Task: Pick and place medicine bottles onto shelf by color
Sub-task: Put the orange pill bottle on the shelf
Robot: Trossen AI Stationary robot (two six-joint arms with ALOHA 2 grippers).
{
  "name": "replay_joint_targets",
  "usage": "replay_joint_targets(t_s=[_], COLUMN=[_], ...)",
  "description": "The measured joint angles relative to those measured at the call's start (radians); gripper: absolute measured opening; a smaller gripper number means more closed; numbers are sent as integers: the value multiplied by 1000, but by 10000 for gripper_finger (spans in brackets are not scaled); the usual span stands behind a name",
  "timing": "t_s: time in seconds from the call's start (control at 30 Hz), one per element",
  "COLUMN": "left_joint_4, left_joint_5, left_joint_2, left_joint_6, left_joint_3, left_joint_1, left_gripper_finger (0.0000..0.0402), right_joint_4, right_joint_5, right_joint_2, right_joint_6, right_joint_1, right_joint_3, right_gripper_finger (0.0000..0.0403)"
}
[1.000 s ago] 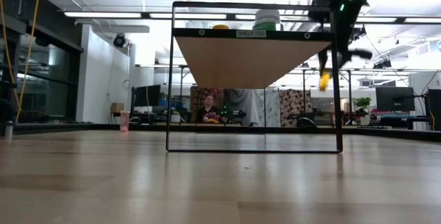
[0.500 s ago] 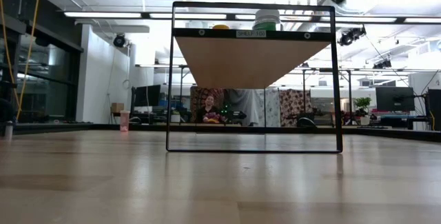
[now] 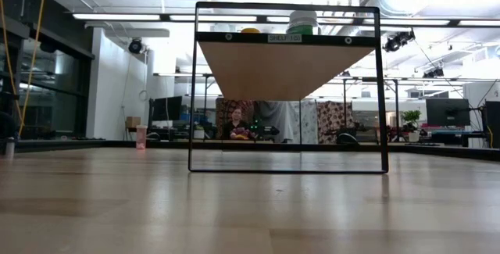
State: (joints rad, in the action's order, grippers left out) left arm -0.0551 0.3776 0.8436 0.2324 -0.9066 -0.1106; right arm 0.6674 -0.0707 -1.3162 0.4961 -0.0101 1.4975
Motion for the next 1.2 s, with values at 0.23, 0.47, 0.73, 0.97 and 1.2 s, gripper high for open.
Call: replay_joint_targets(t_s=[0.23,0.47,0.73,0.97,1.2], left_joint_4=[0,0,0,0,0], left_joint_5=[1,1,0,0,0], left_joint_2=[0,0,0,0,0], left_joint_6=[0,0,0,0,0], left_joint_3=[0,0,0,0,0], left_joint_1=[0,0,0,0,0], left_gripper_finger=[321,321,321,321,321], right_joint_4=[314,533,505,478,533], right_joint_5=[-46,-62,-61,-61,-146], right_joint_2=[-233,-421,-521,-550,-550], right_joint_6=[-22,54,176,424,630], right_joint_1=[-4,-4,-4,-7,-9], right_joint_3=[246,381,407,403,397], right_gripper_finger=[108,108,108,108,108])
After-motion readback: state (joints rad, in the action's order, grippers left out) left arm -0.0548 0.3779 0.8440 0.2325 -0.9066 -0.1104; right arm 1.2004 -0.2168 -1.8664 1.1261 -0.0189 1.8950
